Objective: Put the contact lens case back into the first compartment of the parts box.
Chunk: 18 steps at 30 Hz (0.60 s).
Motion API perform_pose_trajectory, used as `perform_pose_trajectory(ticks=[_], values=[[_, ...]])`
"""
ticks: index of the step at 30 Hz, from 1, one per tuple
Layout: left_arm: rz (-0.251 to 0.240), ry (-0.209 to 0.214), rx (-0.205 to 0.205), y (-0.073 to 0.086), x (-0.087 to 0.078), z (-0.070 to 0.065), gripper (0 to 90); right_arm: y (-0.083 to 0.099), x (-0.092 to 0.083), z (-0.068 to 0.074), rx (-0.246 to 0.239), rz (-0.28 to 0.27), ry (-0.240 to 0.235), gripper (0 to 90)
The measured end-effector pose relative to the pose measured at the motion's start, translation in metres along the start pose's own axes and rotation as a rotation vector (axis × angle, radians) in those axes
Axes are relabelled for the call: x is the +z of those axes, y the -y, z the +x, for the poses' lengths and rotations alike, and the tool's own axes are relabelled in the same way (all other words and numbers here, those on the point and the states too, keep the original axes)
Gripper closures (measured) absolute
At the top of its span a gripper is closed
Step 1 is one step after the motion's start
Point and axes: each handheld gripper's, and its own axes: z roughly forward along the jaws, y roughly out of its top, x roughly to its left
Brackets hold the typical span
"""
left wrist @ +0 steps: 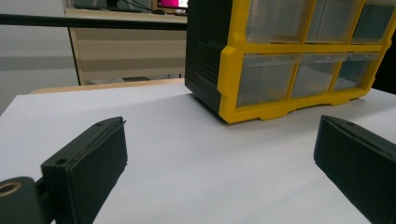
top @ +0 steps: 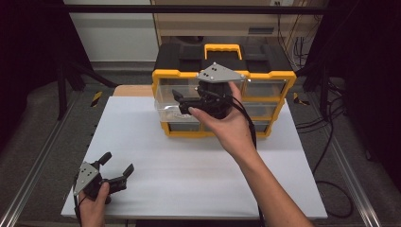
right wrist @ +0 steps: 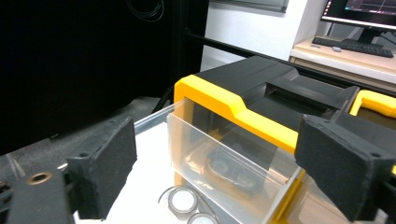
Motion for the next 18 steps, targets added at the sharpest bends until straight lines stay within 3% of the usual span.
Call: perform_pose_trajectory(ticks=[10, 18], values=[[-0.001, 0.000, -0.001, 0.000, 0.000, 0.000, 2.5, 0.005, -0.006, -0.006, 0.016, -0.030, 0.019, 5.6], [-0.001, -0.001, -0.002, 0.000, 0.000, 0.001, 2.5, 0.011, -0.017, -0.019, 0.031, -0.057, 0.028, 4.2]])
